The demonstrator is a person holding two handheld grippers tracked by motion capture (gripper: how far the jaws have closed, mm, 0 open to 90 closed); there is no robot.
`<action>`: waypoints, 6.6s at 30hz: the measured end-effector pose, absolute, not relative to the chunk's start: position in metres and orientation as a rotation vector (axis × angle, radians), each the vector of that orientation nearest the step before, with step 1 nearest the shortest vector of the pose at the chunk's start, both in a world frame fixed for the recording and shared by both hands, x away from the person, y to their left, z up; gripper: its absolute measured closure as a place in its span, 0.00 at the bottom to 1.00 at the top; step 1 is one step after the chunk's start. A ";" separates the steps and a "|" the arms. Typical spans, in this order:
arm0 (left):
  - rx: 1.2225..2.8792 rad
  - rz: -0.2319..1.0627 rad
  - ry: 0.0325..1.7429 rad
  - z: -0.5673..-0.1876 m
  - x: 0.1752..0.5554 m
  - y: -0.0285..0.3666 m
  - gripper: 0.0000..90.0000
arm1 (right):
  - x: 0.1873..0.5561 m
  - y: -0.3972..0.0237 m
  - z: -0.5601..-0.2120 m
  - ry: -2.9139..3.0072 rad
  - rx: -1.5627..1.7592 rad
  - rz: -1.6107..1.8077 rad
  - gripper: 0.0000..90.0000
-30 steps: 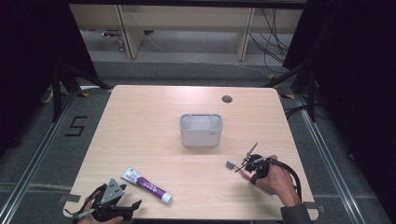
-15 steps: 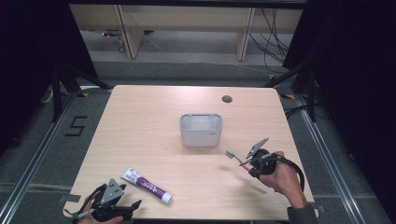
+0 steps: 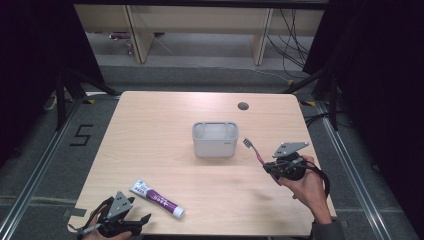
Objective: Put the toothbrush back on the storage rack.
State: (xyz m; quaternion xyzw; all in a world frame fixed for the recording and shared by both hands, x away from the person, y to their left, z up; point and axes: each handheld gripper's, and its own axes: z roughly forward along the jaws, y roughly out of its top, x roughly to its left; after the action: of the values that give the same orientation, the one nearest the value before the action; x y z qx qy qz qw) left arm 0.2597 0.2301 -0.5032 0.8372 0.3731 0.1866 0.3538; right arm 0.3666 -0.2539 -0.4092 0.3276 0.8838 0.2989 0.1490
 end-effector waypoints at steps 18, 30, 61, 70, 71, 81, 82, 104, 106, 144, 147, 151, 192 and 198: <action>2.177 0.483 0.956 -0.503 0.260 0.231 0.24 | 0.378 -0.259 -0.387 2.263 0.924 1.228 0.94; 2.177 0.479 0.967 -0.503 0.260 0.231 0.24 | 0.395 -0.248 -0.376 2.175 0.948 1.391 0.94; 2.169 0.491 0.962 -0.503 0.260 0.231 0.24 | 0.448 -0.198 -0.373 2.072 0.949 1.547 0.94; 2.168 0.482 0.959 -0.502 0.259 0.231 0.24 | 0.465 -0.191 -0.381 2.064 1.007 1.582 0.94; 2.170 0.484 0.958 -0.502 0.259 0.231 0.24 | 0.467 -0.191 -0.382 2.053 1.001 1.586 0.94; 2.165 0.476 0.961 -0.502 0.259 0.231 0.24 | 0.482 -0.184 -0.386 2.042 1.055 1.579 0.94; 2.160 0.477 0.961 -0.503 0.259 0.231 0.24 | 0.484 -0.184 -0.387 2.035 1.037 1.576 0.94; 2.182 0.477 0.945 -0.503 0.260 0.231 0.24 | 0.496 -0.179 -0.417 2.022 1.118 1.582 0.94; 2.155 0.478 0.965 -0.504 0.259 0.229 0.24 | 0.497 -0.180 -0.420 2.045 1.101 1.574 0.94; 2.170 0.469 0.952 -0.504 0.258 0.229 0.24 | 0.496 -0.177 -0.442 2.115 1.154 1.502 0.92; 2.169 0.468 0.952 -0.504 0.258 0.229 0.24 | 0.497 -0.178 -0.442 2.119 1.119 1.492 0.90; 2.164 0.464 0.961 -0.504 0.258 0.228 0.24 | 0.494 -0.178 -0.440 2.113 1.125 1.490 0.89; 2.183 0.475 0.955 -0.504 0.259 0.230 0.24 | 0.431 -0.233 -0.430 2.109 1.128 1.458 0.47; 2.189 0.486 0.930 -0.504 0.260 0.231 0.24 | 0.426 -0.237 -0.432 2.116 1.125 1.429 0.47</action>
State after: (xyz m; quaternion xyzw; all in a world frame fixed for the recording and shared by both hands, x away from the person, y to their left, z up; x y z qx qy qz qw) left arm 0.2605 0.2309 -0.5038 0.8448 0.3588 0.1876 0.3498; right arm 0.4260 -0.2367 -0.4316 0.3970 0.7466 0.5044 0.1749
